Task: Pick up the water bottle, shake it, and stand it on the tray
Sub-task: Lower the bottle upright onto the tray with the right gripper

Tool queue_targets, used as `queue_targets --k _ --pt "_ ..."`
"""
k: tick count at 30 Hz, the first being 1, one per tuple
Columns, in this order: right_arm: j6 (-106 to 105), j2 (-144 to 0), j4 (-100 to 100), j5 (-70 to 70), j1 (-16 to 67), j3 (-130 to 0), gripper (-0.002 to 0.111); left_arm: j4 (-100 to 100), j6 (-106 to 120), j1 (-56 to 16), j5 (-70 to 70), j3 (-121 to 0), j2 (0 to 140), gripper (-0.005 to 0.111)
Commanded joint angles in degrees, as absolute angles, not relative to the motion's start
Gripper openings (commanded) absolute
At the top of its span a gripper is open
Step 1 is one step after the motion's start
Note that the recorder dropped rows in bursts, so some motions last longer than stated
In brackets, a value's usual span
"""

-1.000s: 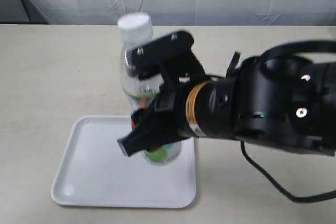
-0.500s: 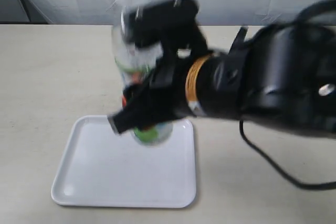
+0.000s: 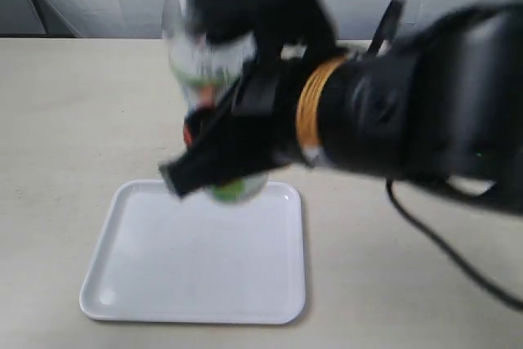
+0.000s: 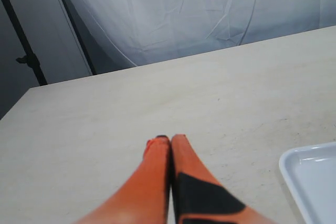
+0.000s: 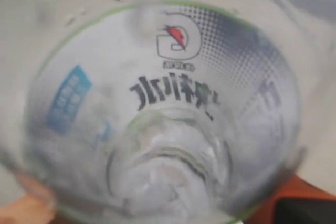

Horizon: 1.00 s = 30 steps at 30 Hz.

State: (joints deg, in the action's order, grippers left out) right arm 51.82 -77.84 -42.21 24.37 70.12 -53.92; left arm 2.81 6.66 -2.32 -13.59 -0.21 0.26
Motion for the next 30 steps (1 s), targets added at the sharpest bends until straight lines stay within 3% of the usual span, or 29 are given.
queue_targets --k 1,9,11,13,15,19,21,24,30 --pt "52.12 -77.59 -45.31 16.26 70.32 -54.99 -0.001 2.62 6.50 -2.34 -13.68 0.00 0.00 0.000" --pt "47.81 -73.32 -42.67 14.36 71.00 -59.18 -0.001 2.62 6.50 -2.34 -13.68 0.00 0.00 0.000" --pt "43.74 -74.55 -44.29 20.92 71.25 -58.40 -0.001 2.62 6.50 -2.34 -13.68 0.00 0.00 0.000" --pt "57.36 -76.19 -53.90 36.22 68.44 -58.67 -0.001 2.62 6.50 -2.34 -13.68 0.00 0.00 0.000" --pt "67.96 -77.61 -57.22 41.21 66.21 -58.11 -0.001 2.62 6.50 -2.34 -13.68 0.00 0.00 0.000" --pt "43.85 -77.86 -38.66 13.55 67.63 -55.71 -0.001 2.62 6.50 -2.34 -13.68 0.00 0.00 0.000" --pt "38.79 -78.22 -35.49 14.74 67.87 -56.09 -0.001 2.62 6.50 -2.34 -13.68 0.00 0.00 0.000" --pt "52.64 -79.35 -38.47 18.04 63.47 -55.75 -0.001 2.62 6.50 -2.34 -13.68 0.00 0.00 0.000" --pt "47.13 -81.93 -37.97 2.15 62.60 -49.82 -0.001 2.62 6.50 -2.34 -13.68 0.00 0.00 0.000"
